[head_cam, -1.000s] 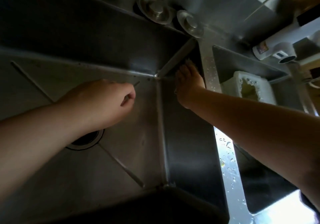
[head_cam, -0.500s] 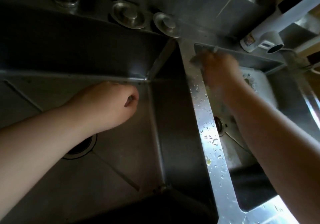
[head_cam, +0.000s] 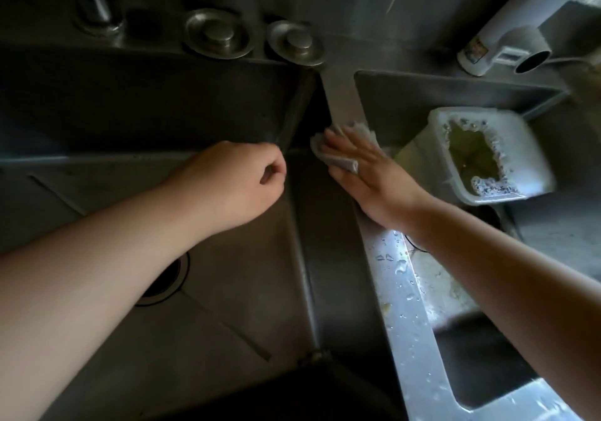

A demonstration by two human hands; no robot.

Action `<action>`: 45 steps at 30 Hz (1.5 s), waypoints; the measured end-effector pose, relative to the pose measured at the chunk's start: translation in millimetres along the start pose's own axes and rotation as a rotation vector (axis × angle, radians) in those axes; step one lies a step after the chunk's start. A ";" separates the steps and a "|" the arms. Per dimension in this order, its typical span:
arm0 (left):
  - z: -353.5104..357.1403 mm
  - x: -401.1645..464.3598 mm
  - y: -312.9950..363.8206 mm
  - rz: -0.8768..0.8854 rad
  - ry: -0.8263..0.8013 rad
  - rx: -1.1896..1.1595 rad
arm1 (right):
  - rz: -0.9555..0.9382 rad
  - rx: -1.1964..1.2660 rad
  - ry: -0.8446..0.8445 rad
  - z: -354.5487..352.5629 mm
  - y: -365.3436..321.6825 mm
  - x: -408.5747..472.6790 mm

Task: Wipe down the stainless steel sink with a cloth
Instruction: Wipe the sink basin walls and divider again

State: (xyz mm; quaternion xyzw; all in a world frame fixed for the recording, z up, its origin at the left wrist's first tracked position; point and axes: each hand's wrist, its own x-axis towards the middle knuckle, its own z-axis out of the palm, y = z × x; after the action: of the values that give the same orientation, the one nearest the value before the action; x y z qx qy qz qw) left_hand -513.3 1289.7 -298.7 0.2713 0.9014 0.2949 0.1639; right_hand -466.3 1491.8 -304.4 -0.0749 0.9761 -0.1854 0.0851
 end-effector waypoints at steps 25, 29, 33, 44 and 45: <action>-1.7 -37.0 -66.9 -0.151 0.013 -0.156 | 0.045 -1.257 -0.877 85.1 -36.8 44.4; -4.5 -43.1 -78.8 -0.187 0.021 -0.158 | 0.097 -1.188 -0.837 87.8 -24.0 54.8; -8.5 -51.3 -97.8 -0.201 0.056 -0.150 | 0.244 -1.102 -0.700 104.9 -5.7 86.3; -14.0 -58.6 -111.3 -0.225 -0.042 -0.176 | -0.013 -1.284 -0.944 88.1 -25.7 60.9; -13.9 -58.4 -110.7 -0.224 -0.037 -0.182 | 0.047 -1.300 -0.897 87.5 -26.8 66.5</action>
State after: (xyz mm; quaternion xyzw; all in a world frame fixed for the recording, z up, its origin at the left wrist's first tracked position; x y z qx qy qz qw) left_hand -516.4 1174.2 -348.7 0.1586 0.8925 0.3501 0.2361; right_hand -511.1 1424.7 -383.8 -0.1564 0.7628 0.4719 0.4135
